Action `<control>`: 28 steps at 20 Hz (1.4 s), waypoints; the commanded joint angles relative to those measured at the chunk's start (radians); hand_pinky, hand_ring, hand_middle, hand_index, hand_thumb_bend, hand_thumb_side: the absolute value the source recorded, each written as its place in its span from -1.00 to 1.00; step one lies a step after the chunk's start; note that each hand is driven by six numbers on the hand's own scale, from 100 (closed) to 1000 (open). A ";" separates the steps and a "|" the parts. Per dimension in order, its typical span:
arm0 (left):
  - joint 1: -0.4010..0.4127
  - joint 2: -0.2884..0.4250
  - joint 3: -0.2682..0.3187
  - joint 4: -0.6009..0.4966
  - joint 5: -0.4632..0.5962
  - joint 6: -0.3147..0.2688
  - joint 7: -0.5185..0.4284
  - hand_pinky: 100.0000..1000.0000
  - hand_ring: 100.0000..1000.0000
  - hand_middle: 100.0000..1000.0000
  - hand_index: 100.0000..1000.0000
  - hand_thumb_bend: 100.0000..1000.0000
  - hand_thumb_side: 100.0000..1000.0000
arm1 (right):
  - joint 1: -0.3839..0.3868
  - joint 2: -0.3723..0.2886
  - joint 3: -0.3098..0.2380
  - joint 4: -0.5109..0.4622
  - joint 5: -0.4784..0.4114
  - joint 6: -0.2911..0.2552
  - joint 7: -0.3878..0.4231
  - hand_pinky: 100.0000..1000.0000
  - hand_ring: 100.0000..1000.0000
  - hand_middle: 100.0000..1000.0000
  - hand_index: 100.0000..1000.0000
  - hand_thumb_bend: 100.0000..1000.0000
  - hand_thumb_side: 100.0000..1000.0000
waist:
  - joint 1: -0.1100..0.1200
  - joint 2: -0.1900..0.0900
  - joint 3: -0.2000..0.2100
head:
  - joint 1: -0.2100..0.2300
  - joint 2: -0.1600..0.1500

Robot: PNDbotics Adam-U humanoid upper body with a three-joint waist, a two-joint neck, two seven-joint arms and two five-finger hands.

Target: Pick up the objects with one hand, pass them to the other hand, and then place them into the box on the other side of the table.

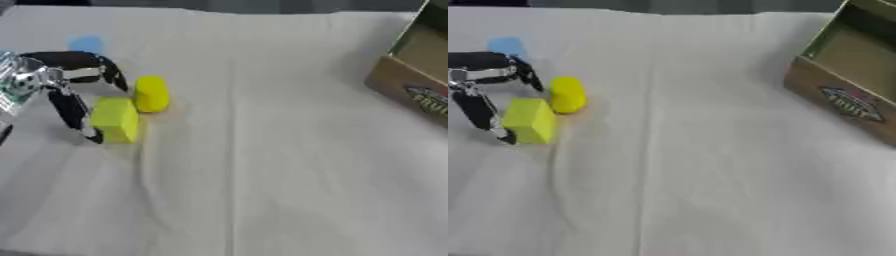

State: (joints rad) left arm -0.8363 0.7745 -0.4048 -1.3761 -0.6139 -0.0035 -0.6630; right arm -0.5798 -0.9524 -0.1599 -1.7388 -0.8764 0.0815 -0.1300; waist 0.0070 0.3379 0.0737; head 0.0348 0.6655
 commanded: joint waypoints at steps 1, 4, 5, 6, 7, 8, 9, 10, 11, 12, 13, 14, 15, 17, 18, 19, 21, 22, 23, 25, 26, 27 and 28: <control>-0.019 0.012 0.004 0.006 -0.005 0.000 -0.010 0.68 0.61 0.42 0.53 0.43 -1.00 | -0.008 -0.025 -0.016 -0.017 0.002 -0.002 -0.002 0.96 0.59 0.48 0.80 -0.97 -0.02 | 0.009 -0.004 -0.002 | 0.004 -0.010; -0.018 0.012 0.002 0.009 0.005 -0.003 -0.016 0.65 0.55 0.30 0.51 0.34 -1.00 | -0.007 -0.024 -0.016 -0.016 0.000 0.000 -0.003 0.96 0.58 0.48 0.80 -0.97 -0.02 | 0.009 -0.004 -0.002 | 0.004 -0.009; -0.017 0.012 0.003 0.008 0.008 -0.003 -0.016 0.65 0.54 0.28 0.51 0.33 -1.00 | -0.007 -0.024 -0.016 -0.017 -0.001 0.000 -0.004 0.96 0.58 0.48 0.80 -0.97 -0.02 | 0.009 -0.004 -0.002 | 0.004 -0.009; -0.017 0.012 0.005 0.006 0.011 -0.002 -0.014 0.64 0.53 0.27 0.50 0.31 -1.00 | -0.007 -0.025 -0.016 -0.017 -0.002 0.000 -0.004 0.96 0.58 0.48 0.80 -0.97 -0.02 | 0.009 -0.004 -0.002 | 0.004 -0.009; -0.017 0.012 0.006 0.005 0.014 -0.001 -0.010 0.63 0.51 0.24 0.50 0.28 -1.00 | -0.007 -0.025 -0.016 -0.018 -0.003 0.000 -0.004 0.96 0.58 0.48 0.80 -0.97 -0.02 | 0.009 -0.005 -0.002 | 0.004 -0.009; -0.017 0.013 0.007 0.002 0.016 -0.001 -0.005 0.62 0.50 0.21 0.49 0.26 -1.00 | -0.007 -0.025 -0.015 -0.019 -0.004 0.000 -0.004 0.96 0.58 0.48 0.80 -0.97 -0.02 | 0.008 -0.005 -0.001 | 0.004 -0.009; -0.016 0.013 0.008 -0.001 0.020 -0.001 -0.001 0.60 0.46 0.13 0.43 0.22 -1.00 | -0.008 -0.025 -0.015 -0.019 -0.005 0.001 -0.003 0.96 0.58 0.48 0.80 -0.98 -0.01 | 0.008 -0.006 -0.001 | 0.003 -0.009; -0.015 0.014 0.010 -0.005 0.024 0.000 0.002 0.57 0.43 0.09 0.38 0.18 -1.00 | -0.009 -0.025 -0.013 -0.019 -0.006 0.002 -0.003 0.96 0.58 0.48 0.80 -0.98 -0.01 | 0.008 -0.006 0.000 | 0.002 -0.008; -0.013 0.016 0.011 -0.010 0.029 0.001 0.005 0.53 0.36 0.02 0.30 0.13 -1.00 | -0.010 -0.025 -0.012 -0.020 -0.006 0.002 -0.002 0.96 0.58 0.48 0.80 -0.99 0.00 | 0.008 -0.007 0.000 | 0.001 -0.007; -0.011 0.019 0.014 -0.018 0.035 0.003 0.007 0.52 0.35 0.00 0.28 0.10 -1.00 | -0.011 -0.026 -0.011 -0.020 -0.007 0.003 -0.001 0.96 0.59 0.48 0.80 -1.00 0.00 | 0.008 -0.008 0.001 | -0.001 -0.006; -0.007 0.023 0.017 -0.029 0.041 0.007 0.009 0.49 0.31 -0.04 0.23 0.07 -1.00 | -0.012 -0.026 -0.011 -0.020 -0.007 0.004 -0.001 0.96 0.59 0.48 0.80 -1.00 0.00 | 0.008 -0.009 0.002 | -0.002 -0.006; -0.003 0.028 0.022 -0.042 0.048 0.012 0.012 0.47 0.28 -0.06 0.20 0.04 -1.00 | -0.012 -0.027 -0.010 -0.020 -0.008 0.004 0.000 0.96 0.59 0.48 0.80 -1.00 0.00 | 0.009 -0.011 0.003 | -0.004 -0.006; 0.001 0.033 0.029 -0.056 0.054 0.018 0.017 0.45 0.24 -0.10 0.15 0.01 -1.00 | -0.012 -0.027 -0.010 -0.019 -0.009 0.004 0.000 0.96 0.59 0.49 0.80 -1.00 0.00 | 0.009 -0.013 0.005 | -0.006 -0.006; 0.013 0.046 0.046 -0.088 0.068 0.032 0.032 0.43 0.21 -0.12 0.12 -0.03 -1.00 | -0.014 -0.029 -0.008 -0.019 -0.012 0.004 0.002 0.96 0.59 0.49 0.80 -1.00 0.00 | 0.008 -0.017 0.007 | -0.009 -0.007; 0.021 0.054 0.055 -0.108 0.079 0.040 0.042 0.43 0.20 -0.13 0.10 -0.05 -1.00 | -0.015 -0.030 -0.007 -0.020 -0.013 0.005 0.003 0.96 0.59 0.49 0.80 -1.00 0.00 | 0.008 -0.019 0.008 | -0.012 -0.006; 0.030 0.062 0.065 -0.131 0.091 0.047 0.054 0.42 0.20 -0.14 0.09 -0.07 -1.00 | -0.016 -0.031 -0.005 -0.021 -0.013 0.005 0.004 0.96 0.59 0.49 0.80 -1.00 0.00 | 0.008 -0.021 0.009 | -0.015 -0.006; 0.052 0.079 0.087 -0.185 0.117 0.064 0.082 0.42 0.18 -0.15 0.07 -0.10 -1.00 | -0.019 -0.034 -0.002 -0.024 -0.014 0.004 0.006 0.96 0.59 0.49 0.80 -1.00 -0.01 | 0.008 -0.026 0.012 | -0.023 -0.004; 0.064 0.088 0.097 -0.212 0.130 0.072 0.096 0.41 0.17 -0.14 0.08 -0.12 -1.00 | -0.021 -0.035 0.000 -0.025 -0.015 0.004 0.007 0.96 0.59 0.49 0.80 -1.00 0.00 | 0.007 -0.028 0.013 | -0.027 -0.004; 0.077 0.097 0.106 -0.241 0.145 0.081 0.110 0.40 0.15 -0.15 0.09 -0.14 -1.00 | -0.022 -0.036 0.002 -0.027 -0.015 0.005 0.009 0.96 0.59 0.49 0.80 -1.00 0.00 | 0.007 -0.030 0.014 | -0.030 -0.005; 0.104 0.114 0.122 -0.298 0.177 0.099 0.138 0.39 0.13 -0.16 0.10 -0.19 -1.00 | -0.024 -0.037 0.008 -0.030 -0.014 0.007 0.012 0.96 0.59 0.49 0.80 -1.00 0.00 | 0.007 -0.033 0.015 | -0.037 -0.009; 0.118 0.122 0.128 -0.326 0.191 0.106 0.151 0.38 0.13 -0.16 0.10 -0.20 -1.00 | -0.025 -0.037 0.011 -0.032 -0.013 0.008 0.013 0.96 0.59 0.49 0.80 -1.00 0.00 | 0.006 -0.035 0.016 | -0.041 -0.011; 0.132 0.129 0.133 -0.352 0.202 0.114 0.162 0.38 0.12 -0.17 0.09 -0.21 -1.00 | -0.026 -0.037 0.014 -0.034 -0.012 0.010 0.015 0.96 0.59 0.49 0.80 -1.00 0.00 | 0.006 -0.036 0.016 | -0.044 -0.014; 0.145 0.136 0.137 -0.374 0.211 0.121 0.172 0.38 0.12 -0.17 0.09 -0.22 -1.00 | -0.028 -0.037 0.017 -0.035 -0.011 0.011 0.017 0.96 0.59 0.49 0.80 -1.00 0.00 | 0.006 -0.037 0.017 | -0.046 -0.017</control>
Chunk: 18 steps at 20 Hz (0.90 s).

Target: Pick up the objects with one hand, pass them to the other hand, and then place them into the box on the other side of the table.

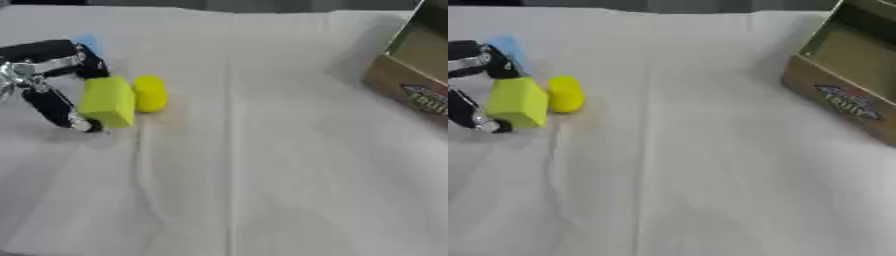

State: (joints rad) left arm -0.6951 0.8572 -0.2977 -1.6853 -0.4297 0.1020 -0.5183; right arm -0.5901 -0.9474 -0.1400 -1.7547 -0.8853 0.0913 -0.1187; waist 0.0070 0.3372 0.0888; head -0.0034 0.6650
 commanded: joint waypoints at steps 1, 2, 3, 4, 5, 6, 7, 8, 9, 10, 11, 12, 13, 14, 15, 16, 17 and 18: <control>0.016 0.059 0.033 -0.086 0.033 0.023 0.037 0.37 0.11 -0.18 0.08 -0.23 -1.00 | -0.020 -0.042 0.001 -0.021 0.000 0.003 0.008 0.96 0.59 0.49 0.80 -1.00 0.01 | 0.005 -0.037 0.002 | -0.009 -0.020; 0.028 0.063 0.036 -0.106 0.037 0.030 0.049 0.36 0.09 -0.18 0.07 -0.25 -1.00 | -0.022 -0.041 0.005 -0.024 0.002 0.005 0.011 0.96 0.59 0.49 0.80 -1.00 0.01 | 0.005 -0.038 0.003 | -0.010 -0.024; 0.040 0.064 0.041 -0.123 0.038 0.038 0.063 0.36 0.08 -0.19 0.06 -0.28 -1.00 | -0.025 -0.041 0.009 -0.026 0.004 0.007 0.014 0.96 0.59 0.49 0.80 -1.00 0.01 | 0.005 -0.039 0.003 | -0.011 -0.027; 0.053 0.064 0.047 -0.140 0.037 0.049 0.081 0.34 0.05 -0.20 0.05 -0.31 -1.00 | -0.027 -0.041 0.013 -0.029 0.006 0.009 0.017 0.96 0.59 0.49 0.80 -1.00 0.01 | 0.005 -0.040 0.004 | -0.012 -0.030; 0.065 0.060 0.054 -0.157 0.032 0.061 0.104 0.34 0.04 -0.20 0.05 -0.32 -1.00 | -0.030 -0.040 0.017 -0.032 0.008 0.011 0.020 0.96 0.59 0.49 0.80 -1.00 0.01 | 0.004 -0.041 0.005 | -0.013 -0.032; 0.078 0.055 0.059 -0.174 0.029 0.072 0.127 0.33 0.03 -0.21 0.05 -0.34 -1.00 | -0.032 -0.040 0.020 -0.036 0.010 0.012 0.023 0.96 0.59 0.49 0.80 -1.00 0.01 | 0.004 -0.042 0.006 | -0.014 -0.033; 0.090 0.048 0.061 -0.188 0.030 0.082 0.149 0.33 0.02 -0.22 0.04 -0.35 -1.00 | -0.035 -0.039 0.024 -0.039 0.011 0.014 0.026 0.96 0.59 0.49 0.80 -1.00 0.01 | 0.004 -0.043 0.007 | -0.015 -0.034; 0.099 0.041 0.063 -0.201 0.029 0.091 0.170 0.33 0.01 -0.22 0.04 -0.37 -1.00 | -0.038 -0.038 0.028 -0.042 0.013 0.017 0.030 0.96 0.59 0.49 0.80 -1.00 0.01 | 0.004 -0.044 0.009 | -0.014 -0.035; 0.107 0.032 0.064 -0.210 0.024 0.099 0.190 0.33 0.01 -0.23 0.02 -0.39 -1.00 | -0.042 -0.037 0.033 -0.046 0.015 0.019 0.034 0.96 0.59 0.49 0.80 -1.00 0.01 | 0.004 -0.045 0.010 | -0.014 -0.036; 0.114 0.021 0.064 -0.218 0.016 0.108 0.209 0.33 0.00 -0.23 0.02 -0.41 -1.00 | -0.046 -0.035 0.037 -0.049 0.017 0.022 0.037 0.96 0.59 0.49 0.80 -1.00 0.01 | 0.003 -0.046 0.011 | -0.012 -0.037; 0.121 0.009 0.063 -0.222 0.009 0.115 0.225 0.32 0.00 -0.24 0.02 -0.43 -1.00 | -0.049 -0.034 0.041 -0.051 0.018 0.025 0.040 0.96 0.59 0.49 0.80 -1.00 0.00 | 0.003 -0.047 0.011 | -0.011 -0.038; 0.127 -0.002 0.061 -0.224 0.004 0.121 0.241 0.32 -0.01 -0.24 0.02 -0.44 -1.00 | -0.053 -0.033 0.044 -0.053 0.019 0.027 0.043 0.96 0.59 0.49 0.80 -1.00 0.00 | 0.002 -0.048 0.012 | -0.011 -0.038; 0.131 -0.014 0.060 -0.225 0.000 0.126 0.256 0.31 -0.01 -0.25 0.01 -0.46 -1.00 | -0.056 -0.032 0.046 -0.055 0.019 0.028 0.045 0.96 0.59 0.49 0.80 -1.00 0.00 | 0.001 -0.050 0.012 | -0.012 -0.037; 0.134 -0.028 0.058 -0.225 -0.004 0.130 0.271 0.30 -0.02 -0.25 0.01 -0.48 -1.00 | -0.057 -0.031 0.047 -0.057 0.018 0.029 0.046 0.96 0.59 0.49 0.80 -1.00 0.00 | 0.001 -0.051 0.013 | -0.013 -0.038; 0.137 -0.044 0.057 -0.226 -0.007 0.133 0.286 0.30 -0.03 -0.26 0.01 -0.51 -1.00 | -0.058 -0.030 0.048 -0.058 0.018 0.029 0.046 0.96 0.59 0.49 0.80 -1.00 0.01 | 0.000 -0.052 0.013 | -0.013 -0.039; 0.138 -0.059 0.057 -0.226 -0.009 0.134 0.301 0.30 -0.03 -0.26 0.00 -0.53 -1.00 | -0.058 -0.030 0.048 -0.058 0.017 0.029 0.046 0.96 0.59 0.49 0.80 -1.00 0.00 | -0.001 -0.053 0.014 | -0.014 -0.041; 0.138 -0.076 0.056 -0.225 -0.011 0.135 0.318 0.30 -0.04 -0.26 0.00 -0.54 -1.00 | -0.058 -0.029 0.048 -0.059 0.017 0.030 0.046 0.97 0.59 0.49 0.80 -1.00 0.01 | -0.002 -0.054 0.014 | -0.015 -0.043; 0.138 -0.094 0.056 -0.223 -0.013 0.136 0.334 0.30 -0.04 -0.27 0.00 -0.57 -1.00 | -0.058 -0.029 0.048 -0.059 0.017 0.029 0.046 0.97 0.59 0.49 0.80 -1.00 0.01 | -0.003 -0.055 0.015 | -0.017 -0.045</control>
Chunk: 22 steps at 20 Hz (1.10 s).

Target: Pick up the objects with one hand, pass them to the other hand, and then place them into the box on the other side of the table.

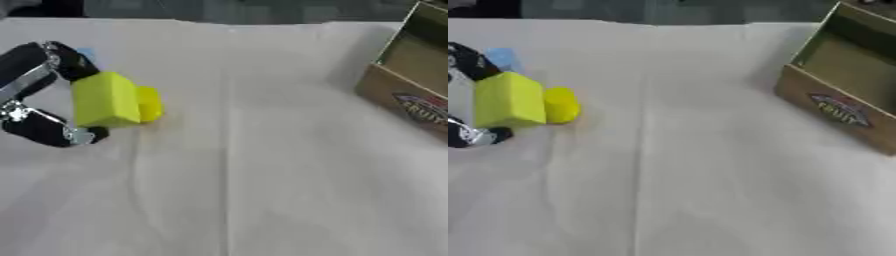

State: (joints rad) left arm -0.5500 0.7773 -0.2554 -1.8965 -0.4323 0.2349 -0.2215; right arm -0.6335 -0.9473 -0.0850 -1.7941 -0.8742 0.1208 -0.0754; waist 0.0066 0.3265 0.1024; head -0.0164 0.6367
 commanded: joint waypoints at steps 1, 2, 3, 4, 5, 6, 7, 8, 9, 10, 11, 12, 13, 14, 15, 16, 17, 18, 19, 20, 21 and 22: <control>-0.008 -0.032 0.012 -0.009 -0.010 0.003 0.052 0.30 -0.04 -0.27 0.00 -0.61 -1.00 | -0.014 -0.028 -0.006 -0.020 0.005 0.000 0.003 0.97 0.59 0.49 0.80 -1.00 0.01 | -0.004 -0.044 0.001 | -0.007 -0.020; -0.009 -0.050 0.010 -0.005 -0.008 0.001 0.065 0.30 -0.05 -0.27 -0.01 -0.64 -1.00 | -0.014 -0.028 -0.006 -0.021 0.005 0.000 0.003 0.97 0.59 0.49 0.80 -1.00 0.00 | -0.005 -0.045 0.001 | -0.009 -0.023; -0.012 -0.067 0.007 0.000 -0.004 -0.003 0.076 0.30 -0.05 -0.28 -0.01 -0.66 -1.00 | -0.014 -0.027 -0.006 -0.022 0.004 -0.001 0.004 0.97 0.59 0.49 0.80 -1.00 0.00 | -0.006 -0.046 0.001 | -0.011 -0.027; -0.016 -0.084 0.004 0.006 0.000 -0.007 0.086 0.29 -0.05 -0.28 -0.01 -0.68 -1.00 | -0.015 -0.027 -0.005 -0.023 0.004 -0.001 0.005 0.97 0.59 0.49 0.80 -1.00 0.00 | -0.007 -0.046 0.001 | -0.015 -0.030; -0.021 -0.100 0.001 0.012 0.003 -0.011 0.094 0.29 -0.06 -0.28 -0.01 -0.70 -1.00 | -0.015 -0.026 -0.005 -0.024 0.002 -0.002 0.006 0.97 0.59 0.49 0.80 -1.00 0.00 | -0.007 -0.047 0.000 | -0.020 -0.034; -0.028 -0.117 -0.003 0.018 0.005 -0.015 0.101 0.29 -0.06 -0.28 -0.01 -0.72 -1.00 | -0.015 -0.025 -0.005 -0.025 0.001 -0.002 0.006 0.97 0.59 0.49 0.80 -1.00 0.00 | -0.008 -0.048 -0.001 | -0.027 -0.037; -0.035 -0.134 -0.008 0.026 0.005 -0.019 0.107 0.29 -0.06 -0.28 -0.01 -0.73 -1.00 | -0.016 -0.023 -0.004 -0.027 0.001 -0.002 0.007 0.97 0.59 0.49 0.80 -1.00 0.00 | -0.009 -0.049 -0.003 | -0.033 -0.039; -0.042 -0.150 -0.012 0.034 0.005 -0.023 0.112 0.29 -0.06 -0.28 -0.02 -0.75 -1.00 | -0.016 -0.022 -0.003 -0.028 0.000 -0.002 0.008 0.97 0.59 0.49 0.80 -1.00 0.00 | -0.010 -0.050 -0.004 | -0.039 -0.041; -0.049 -0.166 -0.017 0.042 0.005 -0.027 0.116 0.29 -0.06 -0.29 -0.02 -0.76 -1.00 | -0.016 -0.021 -0.002 -0.030 0.001 -0.002 0.009 0.97 0.59 0.49 0.80 -1.00 0.00 | -0.011 -0.051 -0.006 | -0.045 -0.042; -0.057 -0.182 -0.023 0.051 0.004 -0.032 0.121 0.29 -0.06 -0.29 -0.02 -0.77 -1.00 | -0.017 -0.020 0.000 -0.032 0.001 -0.002 0.011 0.97 0.59 0.49 0.80 -1.00 0.00 | -0.012 -0.053 -0.008 | -0.053 -0.043; -0.065 -0.196 -0.030 0.061 0.001 -0.036 0.125 0.28 -0.07 -0.29 -0.02 -0.78 -1.00 | -0.017 -0.019 0.000 -0.034 0.001 -0.001 0.012 0.97 0.59 0.49 0.80 -1.00 0.00 | -0.013 -0.054 -0.009 | -0.062 -0.043; -0.072 -0.209 -0.036 0.070 -0.002 -0.041 0.128 0.28 -0.07 -0.29 -0.02 -0.79 -1.00 | -0.017 -0.019 0.001 -0.035 0.001 -0.001 0.012 0.97 0.59 0.49 0.80 -1.00 0.00 | -0.013 -0.056 -0.011 | -0.070 -0.043; -0.078 -0.221 -0.042 0.079 -0.005 -0.048 0.131 0.28 -0.07 -0.29 -0.02 -0.80 -1.00 | -0.017 -0.018 0.001 -0.036 0.000 -0.001 0.013 0.97 0.59 0.49 0.80 -1.00 0.00 | -0.014 -0.057 -0.012 | -0.081 -0.043; -0.083 -0.233 -0.048 0.087 -0.007 -0.054 0.135 0.28 -0.07 -0.29 -0.02 -0.81 -1.00 | -0.017 -0.017 0.002 -0.037 -0.001 -0.001 0.013 0.97 0.59 0.49 0.80 -1.00 0.00 | -0.014 -0.058 -0.013 | -0.092 -0.041; -0.088 -0.245 -0.054 0.096 -0.009 -0.061 0.139 0.29 -0.07 -0.29 -0.02 -0.81 -1.00 | -0.017 -0.017 0.003 -0.037 -0.001 -0.001 0.014 0.97 0.59 0.49 0.80 -1.00 0.00 | -0.014 -0.059 -0.014 | -0.105 -0.039; -0.093 -0.255 -0.060 0.105 -0.011 -0.068 0.144 0.29 -0.07 -0.29 -0.02 -0.82 -1.00 | -0.018 -0.016 0.004 -0.038 -0.001 0.000 0.014 0.97 0.59 0.49 0.80 -1.00 -0.02 | -0.015 -0.060 -0.015 | -0.115 -0.036; -0.098 -0.264 -0.065 0.113 -0.014 -0.075 0.150 0.29 -0.07 -0.29 -0.02 -0.83 -1.00 | -0.018 -0.015 0.005 -0.040 0.000 0.000 0.016 0.97 0.59 0.49 0.80 -1.00 0.00 | -0.015 -0.060 -0.016 | -0.123 -0.033; -0.102 -0.273 -0.070 0.121 -0.017 -0.084 0.157 0.29 -0.07 -0.29 -0.02 -0.84 -1.00 | -0.018 -0.014 0.006 -0.041 0.001 0.001 0.017 0.97 0.59 0.49 0.80 -1.00 0.00 | -0.015 -0.061 -0.017 | -0.127 -0.029; -0.106 -0.282 -0.074 0.128 -0.017 -0.095 0.164 0.29 -0.07 -0.29 -0.02 -0.85 -1.00 | -0.018 -0.014 0.008 -0.044 0.003 0.002 0.019 0.97 0.59 0.49 0.80 -1.00 0.00 | -0.015 -0.061 -0.017 | -0.130 -0.027; -0.111 -0.291 -0.078 0.134 -0.018 -0.107 0.172 0.29 -0.07 -0.29 -0.02 -0.87 -1.00 | -0.019 -0.013 0.010 -0.046 0.005 0.003 0.022 0.97 0.59 0.49 0.80 -1.00 0.00 | -0.016 -0.061 -0.018 | -0.130 -0.026; -0.115 -0.300 -0.081 0.142 -0.019 -0.119 0.181 0.28 -0.07 -0.29 -0.02 -0.88 -1.00 | -0.019 -0.013 0.013 -0.049 0.008 0.004 0.025 0.97 0.59 0.49 0.80 -1.00 0.00 | -0.016 -0.061 -0.019 | -0.129 -0.024; -0.119 -0.308 -0.083 0.150 -0.019 -0.131 0.189 0.28 -0.07 -0.29 -0.02 -0.90 -1.00 | -0.020 -0.012 0.017 -0.052 0.012 0.006 0.028 0.97 0.59 0.49 0.80 -1.00 0.00 | -0.016 -0.062 -0.020 | -0.128 -0.022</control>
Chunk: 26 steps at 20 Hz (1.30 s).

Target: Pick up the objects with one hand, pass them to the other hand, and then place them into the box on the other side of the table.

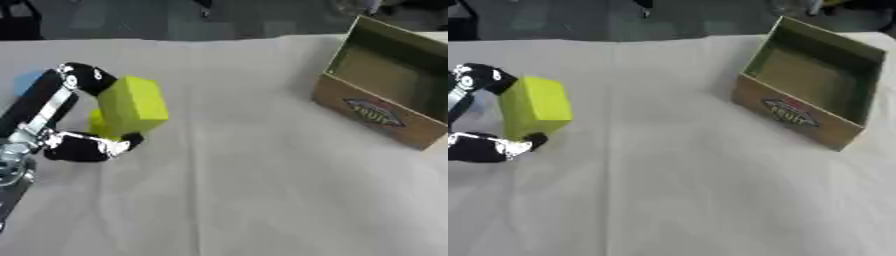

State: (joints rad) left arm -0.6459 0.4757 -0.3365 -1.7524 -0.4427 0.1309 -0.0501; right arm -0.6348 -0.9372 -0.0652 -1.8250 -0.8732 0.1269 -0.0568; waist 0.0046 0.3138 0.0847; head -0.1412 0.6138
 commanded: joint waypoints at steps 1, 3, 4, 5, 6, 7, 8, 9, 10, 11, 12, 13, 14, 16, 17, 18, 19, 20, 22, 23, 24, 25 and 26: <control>-0.027 -0.013 -0.004 0.014 -0.010 -0.038 0.026 0.28 -0.07 -0.29 -0.02 -0.91 -1.00 | -0.020 -0.022 0.002 -0.025 0.016 0.002 0.014 0.97 0.59 0.50 0.80 -1.00 0.00 | -0.015 -0.049 -0.003 | -0.001 0.003; -0.035 -0.028 -0.008 0.031 -0.017 -0.063 0.039 0.29 -0.07 -0.29 -0.02 -0.91 -1.00 | -0.024 -0.024 0.019 -0.038 0.036 0.010 0.032 0.97 0.59 0.50 0.80 -1.00 0.00 | -0.016 -0.049 -0.004 | 0.002 0.005; -0.039 -0.034 -0.010 0.040 -0.025 -0.075 0.043 0.29 -0.07 -0.29 -0.02 -0.90 -1.00 | -0.027 -0.024 0.029 -0.047 0.050 0.015 0.044 0.97 0.59 0.50 0.80 -1.00 0.00 | -0.016 -0.049 -0.004 | 0.003 0.006; -0.041 -0.040 -0.011 0.049 -0.033 -0.086 0.045 0.29 -0.07 -0.29 -0.02 -0.90 -1.00 | -0.030 -0.025 0.039 -0.058 0.063 0.018 0.058 0.97 0.60 0.50 0.81 -1.00 0.00 | -0.016 -0.049 -0.004 | 0.004 0.006; -0.043 -0.045 -0.013 0.057 -0.041 -0.096 0.047 0.29 -0.07 -0.29 -0.02 -0.90 -1.00 | -0.035 -0.027 0.049 -0.071 0.078 0.021 0.073 0.97 0.60 0.50 0.81 -1.00 -0.01 | -0.017 -0.050 -0.005 | 0.005 0.005; -0.045 -0.049 -0.014 0.064 -0.047 -0.104 0.048 0.29 -0.07 -0.29 -0.02 -0.91 -1.00 | -0.039 -0.030 0.060 -0.088 0.100 0.022 0.090 0.96 0.61 0.51 0.82 -0.97 -0.04 | -0.017 -0.050 -0.005 | 0.008 0.005; -0.045 -0.053 -0.015 0.071 -0.051 -0.111 0.049 0.29 -0.07 -0.29 -0.02 -0.91 -1.00 | -0.044 -0.036 0.070 -0.108 0.127 0.020 0.112 0.96 0.63 0.53 0.83 -0.93 -0.05 | -0.017 -0.050 -0.005 | 0.011 0.005; -0.045 -0.056 -0.015 0.076 -0.051 -0.116 0.051 0.29 -0.07 -0.29 -0.02 -0.92 -1.00 | -0.049 -0.043 0.081 -0.131 0.161 0.015 0.138 0.96 0.65 0.55 0.84 -0.88 -0.07 | -0.017 -0.050 -0.005 | 0.015 0.005; -0.045 -0.057 -0.015 0.080 -0.051 -0.119 0.052 0.29 -0.07 -0.29 -0.02 -0.93 -1.00 | -0.056 -0.052 0.093 -0.153 0.201 0.006 0.171 0.95 0.66 0.58 0.85 -0.83 -0.10 | -0.018 -0.050 -0.005 | 0.018 0.005; -0.044 -0.058 -0.016 0.083 -0.049 -0.122 0.054 0.29 -0.07 -0.29 -0.02 -0.94 -1.00 | -0.066 -0.061 0.106 -0.164 0.246 -0.013 0.212 0.94 0.68 0.60 0.85 -0.76 -0.11 | -0.018 -0.051 -0.004 | 0.020 0.004; -0.043 -0.059 -0.016 0.083 -0.046 -0.125 0.057 0.29 -0.08 -0.29 -0.02 -0.95 -1.00 | -0.079 -0.071 0.121 -0.170 0.297 -0.041 0.262 0.93 0.70 0.62 0.84 -0.69 -0.11 | -0.019 -0.051 -0.004 | 0.022 0.003; -0.041 -0.059 -0.017 0.082 -0.042 -0.128 0.060 0.28 -0.08 -0.29 -0.02 -0.96 -1.00 | -0.093 -0.079 0.136 -0.173 0.344 -0.073 0.312 0.92 0.70 0.64 0.84 -0.64 -0.11 | -0.020 -0.052 -0.004 | 0.024 0.002; -0.039 -0.059 -0.017 0.080 -0.037 -0.131 0.065 0.28 -0.08 -0.29 -0.02 -0.97 -1.00 | -0.109 -0.085 0.152 -0.174 0.391 -0.109 0.363 0.92 0.72 0.65 0.84 -0.59 -0.10 | -0.020 -0.052 -0.004 | 0.026 0.001; -0.035 -0.062 -0.015 0.075 -0.026 -0.136 0.079 0.28 -0.08 -0.30 -0.02 -1.00 -1.00 | -0.146 -0.090 0.184 -0.175 0.473 -0.185 0.456 0.90 0.72 0.66 0.83 -0.48 -0.09 | -0.022 -0.054 -0.005 | 0.032 -0.002; -0.032 -0.064 -0.014 0.073 -0.020 -0.138 0.088 0.28 -0.08 -0.30 -0.02 -1.00 -1.00 | -0.166 -0.091 0.199 -0.175 0.509 -0.219 0.492 0.88 0.72 0.66 0.82 -0.42 -0.09 | -0.023 -0.055 -0.006 | 0.034 -0.003; -0.029 -0.066 -0.014 0.071 -0.014 -0.140 0.099 0.28 -0.09 -0.30 -0.02 -1.00 -1.00 | -0.188 -0.089 0.215 -0.175 0.540 -0.249 0.523 0.88 0.71 0.66 0.82 -0.41 -0.08 | -0.024 -0.056 -0.007 | 0.036 -0.004; -0.027 -0.068 -0.014 0.071 -0.009 -0.142 0.109 0.28 -0.09 -0.30 -0.02 -1.00 -1.00 | -0.208 -0.085 0.232 -0.175 0.567 -0.272 0.550 0.88 0.71 0.67 0.81 -0.41 -0.06 | -0.025 -0.057 -0.009 | 0.039 -0.005; -0.024 -0.071 -0.014 0.072 -0.005 -0.144 0.119 0.28 -0.09 -0.30 -0.02 -1.00 -1.00 | -0.229 -0.080 0.249 -0.175 0.589 -0.290 0.574 0.87 0.71 0.67 0.81 -0.40 -0.05 | -0.027 -0.058 -0.010 | 0.042 -0.008; -0.018 -0.081 -0.013 0.076 -0.004 -0.148 0.140 0.28 -0.09 -0.30 -0.02 -1.00 -1.00 | -0.267 -0.065 0.280 -0.175 0.624 -0.311 0.613 0.86 0.71 0.67 0.80 -0.39 -0.02 | -0.029 -0.059 -0.013 | 0.049 -0.013; -0.015 -0.088 -0.012 0.080 -0.004 -0.149 0.150 0.28 -0.09 -0.30 -0.02 -1.00 -1.00 | -0.284 -0.057 0.293 -0.175 0.638 -0.318 0.627 0.85 0.70 0.66 0.80 -0.39 -0.02 | -0.031 -0.060 -0.015 | 0.052 -0.014; -0.012 -0.097 -0.010 0.084 -0.005 -0.151 0.160 0.28 -0.10 -0.30 -0.02 -1.00 -1.00 | -0.300 -0.049 0.303 -0.175 0.647 -0.322 0.637 0.84 0.68 0.65 0.79 -0.38 -0.03 | -0.032 -0.060 -0.016 | 0.055 -0.016; -0.009 -0.105 -0.008 0.088 -0.007 -0.155 0.170 0.27 -0.10 -0.30 -0.02 -1.00 -1.00 | -0.314 -0.041 0.313 -0.175 0.654 -0.325 0.645 0.83 0.66 0.65 0.79 -0.37 -0.03 | -0.033 -0.060 -0.018 | 0.059 -0.017; -0.006 -0.113 -0.006 0.091 -0.011 -0.159 0.179 0.27 -0.10 -0.30 -0.02 -1.00 -1.00 | -0.328 -0.033 0.322 -0.175 0.659 -0.328 0.653 0.82 0.64 0.65 0.79 -0.36 -0.03 | -0.035 -0.060 -0.020 | 0.062 -0.017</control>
State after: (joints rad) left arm -0.6418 0.3635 -0.3540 -1.6548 -0.4544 -0.0239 0.1143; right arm -0.9451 -0.9615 0.2552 -1.9883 -0.2287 -0.1940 0.5824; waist -0.0173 0.2971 0.0665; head -0.0844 0.6118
